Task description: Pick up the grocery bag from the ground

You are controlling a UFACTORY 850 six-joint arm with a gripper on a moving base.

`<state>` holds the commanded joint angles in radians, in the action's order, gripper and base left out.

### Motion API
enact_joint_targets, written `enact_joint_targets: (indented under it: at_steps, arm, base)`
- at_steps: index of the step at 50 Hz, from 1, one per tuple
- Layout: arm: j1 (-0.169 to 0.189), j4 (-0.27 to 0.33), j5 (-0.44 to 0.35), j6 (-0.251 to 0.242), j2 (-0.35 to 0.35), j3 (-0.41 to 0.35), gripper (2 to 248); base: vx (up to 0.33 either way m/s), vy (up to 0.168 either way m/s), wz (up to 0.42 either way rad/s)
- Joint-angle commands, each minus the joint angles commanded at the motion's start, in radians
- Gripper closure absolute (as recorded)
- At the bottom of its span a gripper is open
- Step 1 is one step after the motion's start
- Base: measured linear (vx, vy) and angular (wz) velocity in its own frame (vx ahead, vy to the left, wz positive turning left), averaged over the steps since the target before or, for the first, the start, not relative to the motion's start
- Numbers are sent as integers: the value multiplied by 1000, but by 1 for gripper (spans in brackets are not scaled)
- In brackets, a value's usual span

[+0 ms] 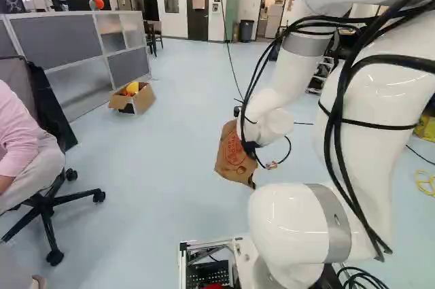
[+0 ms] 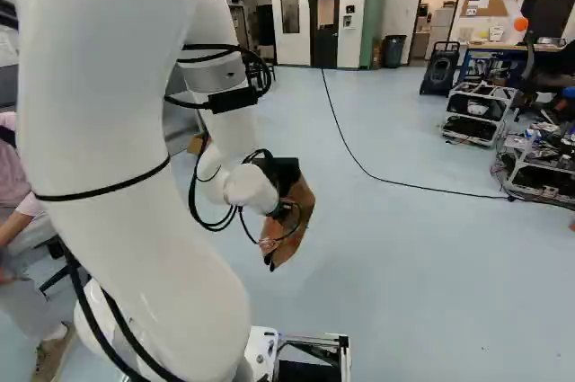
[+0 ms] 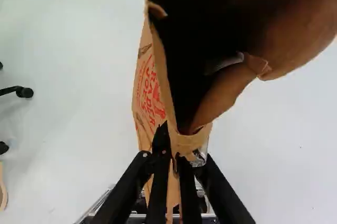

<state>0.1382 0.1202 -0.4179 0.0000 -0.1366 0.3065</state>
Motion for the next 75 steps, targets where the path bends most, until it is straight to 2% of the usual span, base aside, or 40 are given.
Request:
enact_joint_targets:
  at_steps: [16,33,75]
  arm:
    - [-8,-7,-26,0,24,-13,228]
    - [-26,-23,-86,0,79,-41,228]
    - [-102,-89,-337,0,308,-162,228]
  base:
    - [0,0,0]
    - [0,0,0]
    - [0,0,0]
